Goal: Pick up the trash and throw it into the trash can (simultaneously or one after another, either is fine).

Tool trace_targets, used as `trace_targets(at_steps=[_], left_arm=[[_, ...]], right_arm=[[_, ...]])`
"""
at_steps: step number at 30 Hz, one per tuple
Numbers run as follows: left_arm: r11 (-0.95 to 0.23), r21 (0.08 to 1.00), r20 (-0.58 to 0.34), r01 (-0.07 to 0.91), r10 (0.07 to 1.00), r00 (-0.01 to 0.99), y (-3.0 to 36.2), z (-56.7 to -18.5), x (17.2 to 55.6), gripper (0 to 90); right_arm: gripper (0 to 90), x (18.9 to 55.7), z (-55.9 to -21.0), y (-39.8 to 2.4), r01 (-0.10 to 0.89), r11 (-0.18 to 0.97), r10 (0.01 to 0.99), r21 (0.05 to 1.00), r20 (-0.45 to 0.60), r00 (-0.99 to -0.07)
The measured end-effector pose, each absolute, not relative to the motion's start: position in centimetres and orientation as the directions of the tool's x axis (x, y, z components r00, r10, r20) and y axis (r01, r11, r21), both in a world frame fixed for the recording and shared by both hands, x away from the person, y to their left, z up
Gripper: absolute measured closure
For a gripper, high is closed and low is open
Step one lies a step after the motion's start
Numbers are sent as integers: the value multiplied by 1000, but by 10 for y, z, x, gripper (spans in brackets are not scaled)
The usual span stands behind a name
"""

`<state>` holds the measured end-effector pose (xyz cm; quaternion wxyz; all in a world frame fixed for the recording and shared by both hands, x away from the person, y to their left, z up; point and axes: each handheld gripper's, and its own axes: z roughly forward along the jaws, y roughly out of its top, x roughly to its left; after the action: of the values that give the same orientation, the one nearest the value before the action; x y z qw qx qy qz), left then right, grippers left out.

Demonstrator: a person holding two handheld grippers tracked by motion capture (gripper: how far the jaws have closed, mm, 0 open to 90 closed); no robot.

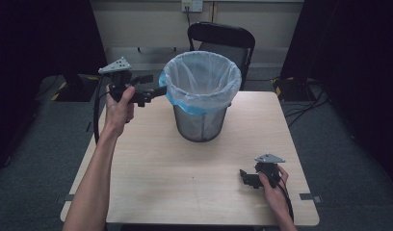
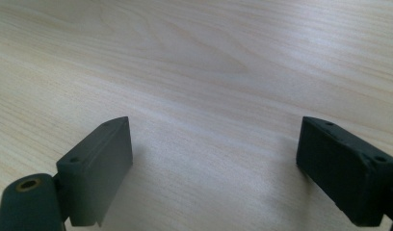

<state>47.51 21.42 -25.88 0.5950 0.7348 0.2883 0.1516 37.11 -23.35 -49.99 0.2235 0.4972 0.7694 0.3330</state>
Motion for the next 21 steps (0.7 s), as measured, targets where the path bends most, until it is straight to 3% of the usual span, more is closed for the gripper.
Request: trace_targets(at_steps=[21], left_arm=[[-180,954,-62,241,667,742,245,-273,440,179]], right_arm=[[115,371,-500,-233,616,284,914,735,-13,-406]])
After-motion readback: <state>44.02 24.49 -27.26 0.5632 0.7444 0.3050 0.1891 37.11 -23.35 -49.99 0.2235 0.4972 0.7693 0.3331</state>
